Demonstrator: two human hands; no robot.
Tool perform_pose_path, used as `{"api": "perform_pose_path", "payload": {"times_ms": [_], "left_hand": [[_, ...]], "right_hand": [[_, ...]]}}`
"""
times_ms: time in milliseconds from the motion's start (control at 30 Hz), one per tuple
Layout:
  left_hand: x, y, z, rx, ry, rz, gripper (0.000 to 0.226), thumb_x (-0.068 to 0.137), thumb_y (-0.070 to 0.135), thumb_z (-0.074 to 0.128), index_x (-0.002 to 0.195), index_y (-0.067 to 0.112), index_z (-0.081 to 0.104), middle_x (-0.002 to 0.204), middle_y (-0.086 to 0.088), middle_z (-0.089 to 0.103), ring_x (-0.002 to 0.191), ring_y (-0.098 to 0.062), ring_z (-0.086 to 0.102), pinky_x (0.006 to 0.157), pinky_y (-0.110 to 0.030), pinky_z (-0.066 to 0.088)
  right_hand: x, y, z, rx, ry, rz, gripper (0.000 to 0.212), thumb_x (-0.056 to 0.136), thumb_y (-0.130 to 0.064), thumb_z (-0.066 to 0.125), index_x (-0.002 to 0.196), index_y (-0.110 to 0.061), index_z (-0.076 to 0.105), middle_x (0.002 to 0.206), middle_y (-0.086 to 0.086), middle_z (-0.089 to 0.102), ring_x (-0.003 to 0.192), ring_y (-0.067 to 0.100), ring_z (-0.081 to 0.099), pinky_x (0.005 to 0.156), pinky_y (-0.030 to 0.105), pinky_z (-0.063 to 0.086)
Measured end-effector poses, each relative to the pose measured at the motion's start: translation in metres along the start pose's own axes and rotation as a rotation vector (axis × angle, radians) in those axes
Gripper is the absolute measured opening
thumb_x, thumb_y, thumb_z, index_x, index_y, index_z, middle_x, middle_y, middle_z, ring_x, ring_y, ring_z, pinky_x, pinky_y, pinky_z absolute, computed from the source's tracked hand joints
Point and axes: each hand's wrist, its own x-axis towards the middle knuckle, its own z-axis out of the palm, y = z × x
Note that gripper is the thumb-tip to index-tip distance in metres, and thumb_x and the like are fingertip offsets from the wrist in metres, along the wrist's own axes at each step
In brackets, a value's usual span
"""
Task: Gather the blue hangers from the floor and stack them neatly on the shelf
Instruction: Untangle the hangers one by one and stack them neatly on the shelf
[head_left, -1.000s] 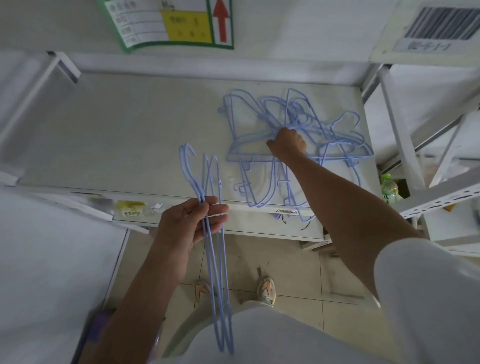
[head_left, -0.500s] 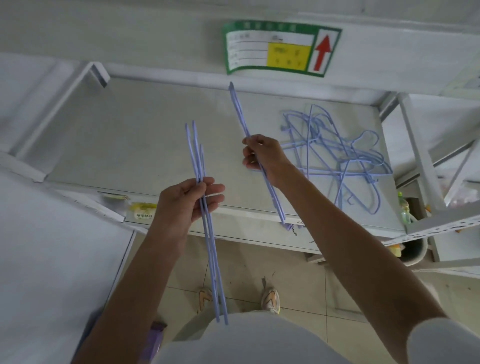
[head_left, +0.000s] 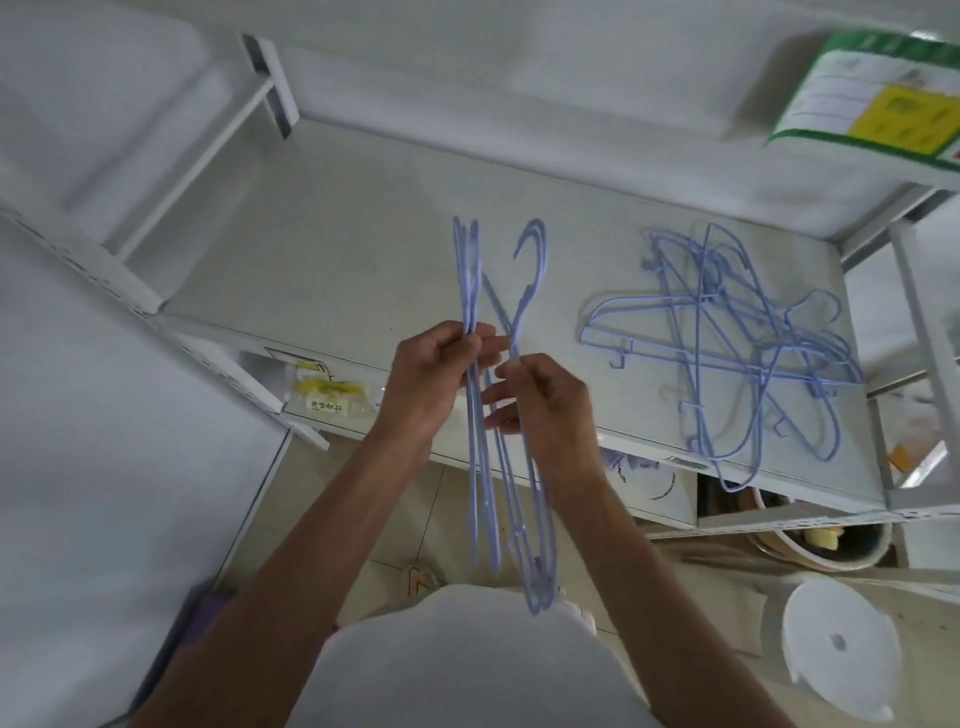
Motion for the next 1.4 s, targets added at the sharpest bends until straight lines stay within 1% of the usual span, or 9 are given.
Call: {"api": "perform_pose_path", "payload": {"times_ms": [233,333,500,700,867,1033,1133,1267,1400], "left_hand": [[-0.001,-0.013,-0.024,0.104,0.024,-0.028,0.022,0.102,0.024,0.059,0.101,0.015,0.079,0.077,-0.013,0.074,0.055,-0.016,0.067,0.051,-0.032,0.054],[-0.001,-0.017,-0.031,0.072,-0.053,-0.032,0.026,0.107,0.025,0.054,0.114,0.017,0.078,0.082,-0.013,0.075,0.062,-0.024,0.065,0.044,-0.029,0.047],[-0.002,-0.020,-0.038,-0.127,-0.225,0.044,0.029,0.109,0.028,0.049,0.126,0.021,0.071,0.124,0.003,0.076,0.104,-0.023,0.075,0.068,-0.031,0.059],[0.013,-0.026,-0.051,-0.337,-0.436,-0.020,0.031,0.103,0.014,0.047,0.125,0.009,0.067,0.130,-0.014,0.072,0.127,-0.030,0.065,0.103,-0.042,0.055],[0.025,-0.020,-0.043,0.052,-0.413,-0.043,0.027,0.101,0.027,0.062,0.117,0.008,0.073,0.110,-0.006,0.080,0.107,-0.021,0.076,0.089,-0.031,0.061],[0.028,-0.006,-0.008,0.044,-0.119,0.138,0.027,0.102,0.025,0.064,0.093,0.004,0.077,0.080,-0.006,0.081,0.072,-0.019,0.079,0.062,-0.024,0.060],[0.033,-0.001,0.016,0.004,-0.087,0.083,0.025,0.103,0.016,0.061,0.102,-0.005,0.074,0.090,-0.018,0.080,0.078,-0.027,0.080,0.069,-0.034,0.063],[0.029,-0.003,0.028,-0.293,-0.250,-0.107,0.023,0.101,0.002,0.058,0.123,-0.005,0.063,0.113,-0.017,0.078,0.093,-0.030,0.079,0.078,-0.030,0.062],[0.044,0.003,0.037,-0.301,-0.340,-0.218,0.024,0.101,-0.005,0.054,0.122,-0.005,0.064,0.109,-0.020,0.078,0.100,-0.029,0.078,0.082,-0.031,0.062]], "right_hand": [[-0.010,0.009,0.045,-0.061,-0.023,-0.057,0.021,0.108,-0.018,0.051,0.106,-0.013,0.071,0.084,0.008,0.078,0.069,0.025,0.075,0.059,0.023,0.057],[-0.013,0.002,0.055,-0.078,-0.031,-0.080,0.021,0.109,-0.013,0.049,0.112,-0.009,0.069,0.082,0.011,0.075,0.068,0.023,0.076,0.058,0.029,0.061],[-0.013,-0.010,0.062,-0.097,-0.025,0.057,0.031,0.109,-0.022,0.050,0.102,0.002,0.067,0.089,0.024,0.074,0.077,0.040,0.076,0.068,0.054,0.064],[-0.018,-0.014,0.052,0.099,-0.217,0.231,0.036,0.111,-0.032,0.046,0.115,-0.004,0.068,0.088,0.015,0.076,0.077,0.030,0.077,0.076,0.044,0.065],[-0.022,-0.004,0.042,0.079,-0.156,0.257,0.036,0.112,-0.031,0.045,0.119,-0.002,0.065,0.077,0.013,0.072,0.069,0.028,0.072,0.065,0.035,0.061],[-0.032,-0.001,0.021,0.197,-0.374,0.280,0.036,0.110,-0.036,0.047,0.124,-0.009,0.068,0.100,0.019,0.078,0.089,0.037,0.077,0.085,0.044,0.063],[-0.041,0.000,0.011,0.248,-0.359,0.313,0.033,0.110,-0.030,0.049,0.128,-0.009,0.067,0.098,0.018,0.077,0.093,0.042,0.075,0.092,0.050,0.061],[-0.039,-0.003,-0.012,0.196,-0.283,0.257,0.025,0.109,-0.019,0.050,0.102,-0.002,0.066,0.070,0.014,0.068,0.082,0.050,0.074,0.069,0.036,0.065],[-0.028,-0.005,-0.035,0.161,-0.409,0.300,0.028,0.112,-0.023,0.044,0.109,-0.002,0.062,0.093,0.023,0.076,0.077,0.035,0.075,0.069,0.036,0.062]]}}
